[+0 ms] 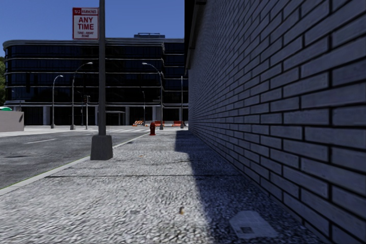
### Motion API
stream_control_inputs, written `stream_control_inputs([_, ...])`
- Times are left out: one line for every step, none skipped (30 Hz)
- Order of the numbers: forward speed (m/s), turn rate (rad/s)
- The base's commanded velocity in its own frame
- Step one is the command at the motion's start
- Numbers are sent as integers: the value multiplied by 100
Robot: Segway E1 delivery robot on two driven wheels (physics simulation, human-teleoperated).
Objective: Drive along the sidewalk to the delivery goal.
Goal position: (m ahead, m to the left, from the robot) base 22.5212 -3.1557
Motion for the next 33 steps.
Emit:
stream_control_inputs([200,0])
stream_control_inputs([200,0])
stream_control_inputs([200,0])
stream_control_inputs([200,0])
stream_control_inputs([200,0])
stream_control_inputs([200,0])
stream_control_inputs([200,0])
stream_control_inputs([200,0])
stream_control_inputs([200,0])
stream_control_inputs([200,0])
stream_control_inputs([200,0])
stream_control_inputs([200,0])
stream_control_inputs([200,0])
stream_control_inputs([200,0])
stream_control_inputs([200,1])
stream_control_inputs([200,1])
stream_control_inputs([200,11])
stream_control_inputs([200,16])
stream_control_inputs([200,18])
stream_control_inputs([200,18])
stream_control_inputs([200,18])
stream_control_inputs([200,18])
stream_control_inputs([200,19])
stream_control_inputs([200,19])
stream_control_inputs([200,19])
stream_control_inputs([200,18])
stream_control_inputs([200,4])
stream_control_inputs([200,4])
stream_control_inputs([200,0])
stream_control_inputs([200,0])
stream_control_inputs([200,0])
stream_control_inputs([200,0])
stream_control_inputs([200,0])
